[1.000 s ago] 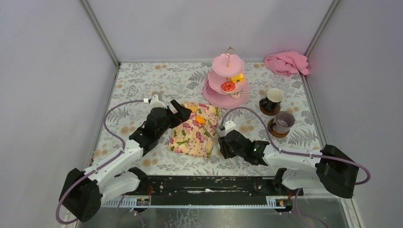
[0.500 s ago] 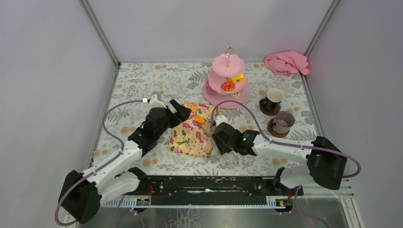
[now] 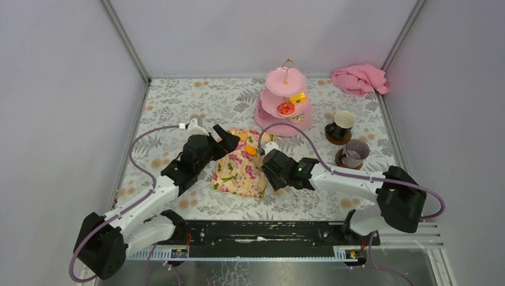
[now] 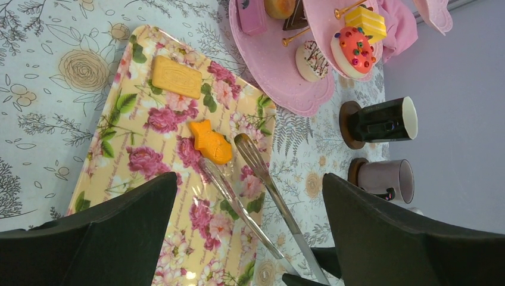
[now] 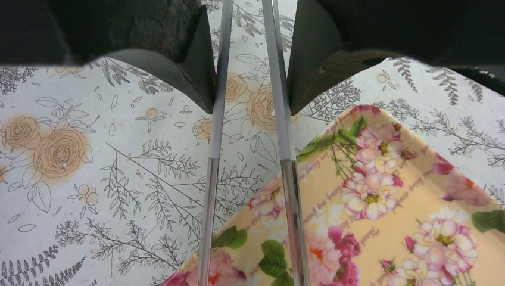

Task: Serve the afternoon tea
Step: Pick up the clamp from the center of the board, then pick up the desert from the tray.

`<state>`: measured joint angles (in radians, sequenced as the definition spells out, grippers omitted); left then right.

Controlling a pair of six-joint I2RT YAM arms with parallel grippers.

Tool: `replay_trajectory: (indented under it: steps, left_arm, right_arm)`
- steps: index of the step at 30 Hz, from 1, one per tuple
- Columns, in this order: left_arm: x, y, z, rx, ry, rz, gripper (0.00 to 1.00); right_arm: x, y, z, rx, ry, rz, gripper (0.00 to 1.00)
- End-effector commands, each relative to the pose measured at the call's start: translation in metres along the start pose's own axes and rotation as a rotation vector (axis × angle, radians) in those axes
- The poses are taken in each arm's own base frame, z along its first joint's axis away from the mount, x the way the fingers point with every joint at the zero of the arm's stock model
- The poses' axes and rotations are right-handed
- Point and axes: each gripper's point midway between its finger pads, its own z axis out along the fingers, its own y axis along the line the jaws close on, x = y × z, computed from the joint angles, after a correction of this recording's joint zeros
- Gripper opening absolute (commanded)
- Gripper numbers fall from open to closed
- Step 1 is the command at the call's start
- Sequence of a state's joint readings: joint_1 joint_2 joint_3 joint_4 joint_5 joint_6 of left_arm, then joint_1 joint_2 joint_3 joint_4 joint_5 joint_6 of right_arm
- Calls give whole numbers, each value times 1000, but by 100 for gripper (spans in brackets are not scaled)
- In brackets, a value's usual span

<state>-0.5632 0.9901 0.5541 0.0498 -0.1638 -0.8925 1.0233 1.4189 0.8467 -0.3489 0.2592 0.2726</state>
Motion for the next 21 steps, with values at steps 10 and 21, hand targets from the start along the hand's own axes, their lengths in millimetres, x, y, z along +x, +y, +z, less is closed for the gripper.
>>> replay_trajectory:
  steps: [10,21]
  left_arm:
    - [-16,-13,2,47,-45,-28,100]
    - [-16,-12,0,51,-44,-42,100]
  right_arm:
    - [-33,-6,8,-38,-13,-33,50]
    - [-33,2,9,-75,21,-29,35]
